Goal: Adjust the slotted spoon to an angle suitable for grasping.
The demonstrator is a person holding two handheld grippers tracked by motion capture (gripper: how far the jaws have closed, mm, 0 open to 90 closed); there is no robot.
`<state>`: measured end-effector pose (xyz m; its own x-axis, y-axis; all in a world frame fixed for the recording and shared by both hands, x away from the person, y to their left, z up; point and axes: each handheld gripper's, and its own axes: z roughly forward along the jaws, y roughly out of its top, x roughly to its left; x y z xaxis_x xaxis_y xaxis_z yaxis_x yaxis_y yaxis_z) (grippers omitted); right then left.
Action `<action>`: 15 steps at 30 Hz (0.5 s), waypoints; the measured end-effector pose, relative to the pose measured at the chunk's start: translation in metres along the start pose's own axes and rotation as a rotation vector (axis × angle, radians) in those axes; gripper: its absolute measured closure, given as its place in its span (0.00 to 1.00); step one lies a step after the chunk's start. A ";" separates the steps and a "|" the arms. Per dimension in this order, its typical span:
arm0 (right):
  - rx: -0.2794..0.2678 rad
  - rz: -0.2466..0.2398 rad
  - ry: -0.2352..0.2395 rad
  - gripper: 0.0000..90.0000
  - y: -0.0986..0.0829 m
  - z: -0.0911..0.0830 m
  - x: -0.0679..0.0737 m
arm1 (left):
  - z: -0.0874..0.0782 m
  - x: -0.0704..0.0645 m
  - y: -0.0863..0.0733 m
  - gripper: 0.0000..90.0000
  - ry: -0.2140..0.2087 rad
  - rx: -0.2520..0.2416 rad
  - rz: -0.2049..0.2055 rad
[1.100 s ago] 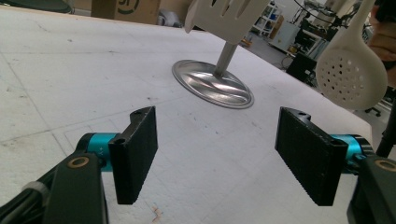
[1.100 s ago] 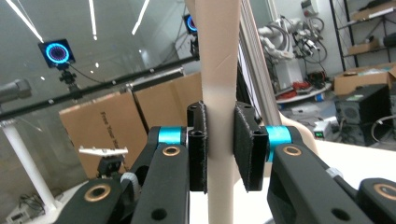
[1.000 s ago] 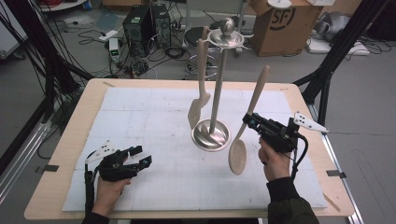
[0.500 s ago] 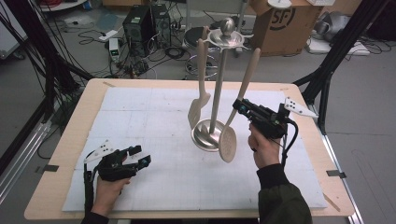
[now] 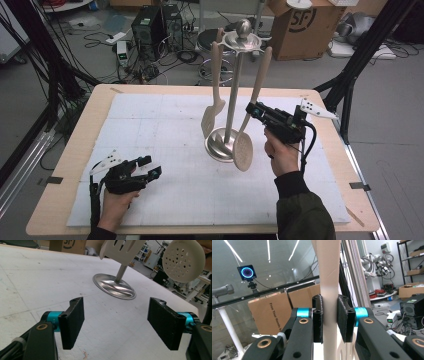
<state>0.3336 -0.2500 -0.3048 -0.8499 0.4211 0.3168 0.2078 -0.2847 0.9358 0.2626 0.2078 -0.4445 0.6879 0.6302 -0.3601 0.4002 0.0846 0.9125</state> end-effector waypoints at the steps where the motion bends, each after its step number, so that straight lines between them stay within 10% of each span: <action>1: 0.002 -0.003 -0.001 0.86 0.000 0.001 0.000 | 0.000 0.000 0.000 0.34 0.002 0.000 -0.002; 9: 0.027 0.001 -0.028 0.84 -0.004 0.007 -0.002 | 0.000 0.000 0.000 0.34 -0.001 -0.002 -0.003; 15: 0.011 -0.004 -0.122 0.52 -0.004 0.004 -0.002 | 0.000 0.000 0.000 0.34 -0.001 -0.001 -0.002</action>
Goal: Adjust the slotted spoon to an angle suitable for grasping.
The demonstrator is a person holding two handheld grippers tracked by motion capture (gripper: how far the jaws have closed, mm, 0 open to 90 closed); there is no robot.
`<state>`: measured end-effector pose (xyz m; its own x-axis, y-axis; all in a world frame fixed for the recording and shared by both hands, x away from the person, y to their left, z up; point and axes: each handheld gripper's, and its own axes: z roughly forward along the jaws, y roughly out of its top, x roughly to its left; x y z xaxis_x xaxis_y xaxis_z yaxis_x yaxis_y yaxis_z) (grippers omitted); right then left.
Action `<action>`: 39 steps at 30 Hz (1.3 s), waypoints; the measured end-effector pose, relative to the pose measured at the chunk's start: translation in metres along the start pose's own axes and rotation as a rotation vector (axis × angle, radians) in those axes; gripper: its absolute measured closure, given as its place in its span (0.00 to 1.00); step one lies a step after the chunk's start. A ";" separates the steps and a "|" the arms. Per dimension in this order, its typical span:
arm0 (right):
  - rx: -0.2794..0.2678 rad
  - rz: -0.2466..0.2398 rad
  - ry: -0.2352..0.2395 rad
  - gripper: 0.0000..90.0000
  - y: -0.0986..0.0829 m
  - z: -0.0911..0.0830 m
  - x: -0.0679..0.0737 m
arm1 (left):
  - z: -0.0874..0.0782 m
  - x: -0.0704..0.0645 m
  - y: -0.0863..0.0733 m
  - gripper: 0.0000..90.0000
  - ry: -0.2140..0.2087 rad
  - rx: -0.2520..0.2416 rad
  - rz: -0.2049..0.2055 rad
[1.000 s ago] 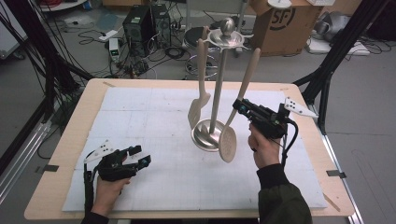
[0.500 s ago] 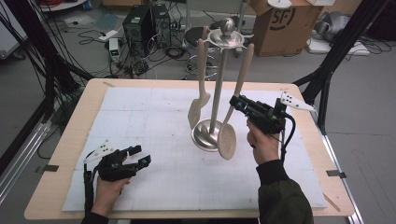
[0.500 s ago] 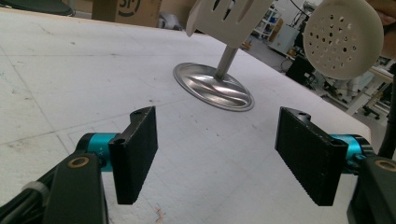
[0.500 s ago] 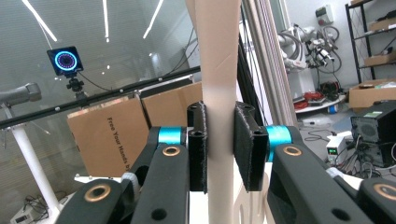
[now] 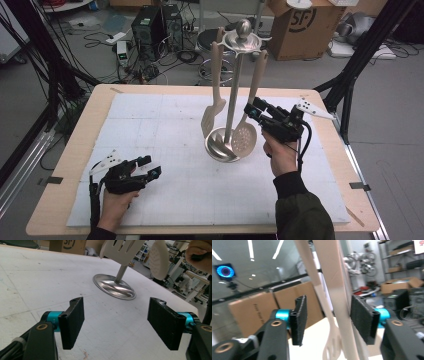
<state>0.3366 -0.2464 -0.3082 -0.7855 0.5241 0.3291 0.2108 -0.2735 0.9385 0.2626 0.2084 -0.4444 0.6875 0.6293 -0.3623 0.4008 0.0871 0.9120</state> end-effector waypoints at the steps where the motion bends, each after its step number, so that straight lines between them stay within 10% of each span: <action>1: -0.005 -0.003 -0.012 0.51 0.000 -0.001 0.000 | 0.000 0.000 0.000 0.34 -0.001 0.000 -0.001; 16: 0.051 0.033 -0.103 0.26 -0.024 -0.034 -0.008 | 0.005 0.000 0.002 0.34 -0.009 -0.017 -0.004; 39: 0.183 -0.011 -0.130 0.27 -0.071 -0.062 -0.005 | 0.003 -0.001 0.000 0.34 -0.013 -0.008 0.001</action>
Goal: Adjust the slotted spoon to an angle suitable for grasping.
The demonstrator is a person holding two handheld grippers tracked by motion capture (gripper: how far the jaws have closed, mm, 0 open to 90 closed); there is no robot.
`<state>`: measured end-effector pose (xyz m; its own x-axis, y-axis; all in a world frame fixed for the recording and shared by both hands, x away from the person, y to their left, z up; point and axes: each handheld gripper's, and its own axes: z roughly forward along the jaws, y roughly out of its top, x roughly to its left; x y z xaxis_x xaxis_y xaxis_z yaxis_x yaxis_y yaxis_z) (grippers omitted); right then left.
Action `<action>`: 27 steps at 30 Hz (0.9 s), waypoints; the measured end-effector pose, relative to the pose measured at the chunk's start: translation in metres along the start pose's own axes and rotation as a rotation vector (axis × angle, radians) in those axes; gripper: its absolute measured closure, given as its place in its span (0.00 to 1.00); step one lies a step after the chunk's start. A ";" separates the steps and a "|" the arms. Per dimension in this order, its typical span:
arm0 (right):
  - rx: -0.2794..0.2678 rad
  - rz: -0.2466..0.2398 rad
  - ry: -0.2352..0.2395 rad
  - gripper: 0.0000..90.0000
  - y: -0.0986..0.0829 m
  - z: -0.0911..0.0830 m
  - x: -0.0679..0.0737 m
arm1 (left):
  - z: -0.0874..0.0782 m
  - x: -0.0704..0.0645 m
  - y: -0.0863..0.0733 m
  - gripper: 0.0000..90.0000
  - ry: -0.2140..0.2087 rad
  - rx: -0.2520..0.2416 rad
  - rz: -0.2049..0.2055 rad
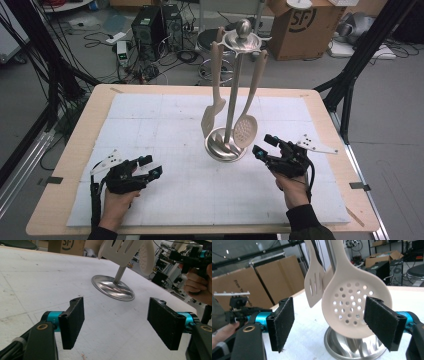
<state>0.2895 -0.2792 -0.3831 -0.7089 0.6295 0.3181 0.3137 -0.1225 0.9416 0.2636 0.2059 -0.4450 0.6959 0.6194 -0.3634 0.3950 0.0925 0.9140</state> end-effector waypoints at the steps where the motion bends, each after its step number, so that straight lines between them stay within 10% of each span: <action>1: 0.005 -0.003 -0.004 0.27 -0.001 0.000 0.001 | 0.000 0.000 0.000 0.34 -0.001 0.000 0.001; 27: 0.087 0.011 -0.099 0.27 -0.034 -0.020 -0.016 | 0.001 -0.001 0.000 0.33 -0.005 -0.002 0.008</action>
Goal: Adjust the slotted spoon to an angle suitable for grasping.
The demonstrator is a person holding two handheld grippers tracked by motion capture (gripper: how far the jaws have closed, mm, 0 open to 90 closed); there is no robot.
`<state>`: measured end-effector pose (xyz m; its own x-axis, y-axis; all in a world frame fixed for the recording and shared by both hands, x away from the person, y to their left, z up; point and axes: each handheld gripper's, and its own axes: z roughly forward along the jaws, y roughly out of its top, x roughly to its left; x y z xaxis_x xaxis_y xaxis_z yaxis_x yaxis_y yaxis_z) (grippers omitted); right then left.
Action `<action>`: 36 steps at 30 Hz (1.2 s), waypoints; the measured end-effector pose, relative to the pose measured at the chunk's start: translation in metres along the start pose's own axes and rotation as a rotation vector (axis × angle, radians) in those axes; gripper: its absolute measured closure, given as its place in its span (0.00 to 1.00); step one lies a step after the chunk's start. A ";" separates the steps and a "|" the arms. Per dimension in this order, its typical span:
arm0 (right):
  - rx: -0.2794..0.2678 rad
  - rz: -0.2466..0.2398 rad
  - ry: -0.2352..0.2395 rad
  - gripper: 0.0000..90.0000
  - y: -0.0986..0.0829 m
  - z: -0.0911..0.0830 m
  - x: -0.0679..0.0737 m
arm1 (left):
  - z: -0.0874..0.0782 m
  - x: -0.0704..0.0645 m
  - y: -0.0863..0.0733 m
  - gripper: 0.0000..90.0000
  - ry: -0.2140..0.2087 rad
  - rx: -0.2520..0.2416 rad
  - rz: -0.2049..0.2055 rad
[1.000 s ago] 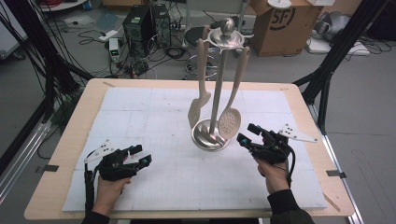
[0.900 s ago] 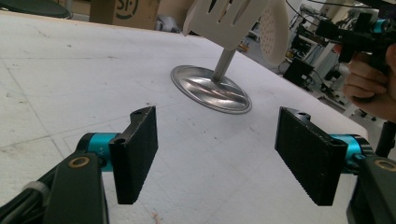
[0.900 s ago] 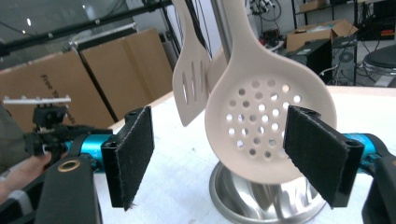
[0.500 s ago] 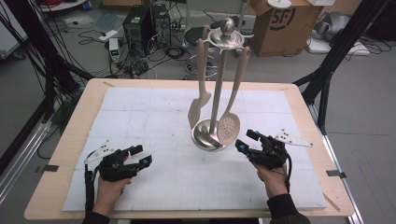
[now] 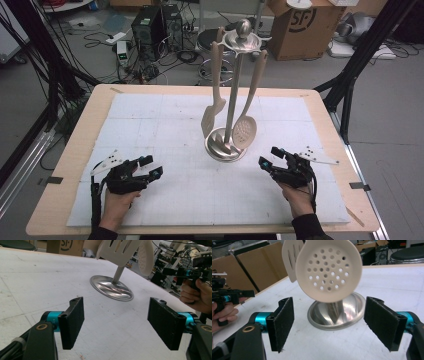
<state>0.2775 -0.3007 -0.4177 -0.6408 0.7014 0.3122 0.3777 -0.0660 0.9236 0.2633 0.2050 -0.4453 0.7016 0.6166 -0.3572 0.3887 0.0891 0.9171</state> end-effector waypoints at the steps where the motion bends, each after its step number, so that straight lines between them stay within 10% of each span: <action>1: 0.000 -0.004 -0.002 0.27 -0.001 -0.001 -0.002 | 0.000 0.000 0.000 0.33 0.001 0.003 0.001; 36: 0.007 -0.006 -0.054 0.19 -0.019 -0.015 -0.014 | 0.003 0.000 -0.002 0.22 0.054 0.008 -0.017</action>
<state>0.2688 -0.3199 -0.4363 -0.6063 0.7388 0.2943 0.3789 -0.0569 0.9237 0.2650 0.2025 -0.4474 0.6616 0.6565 -0.3625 0.4050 0.0940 0.9095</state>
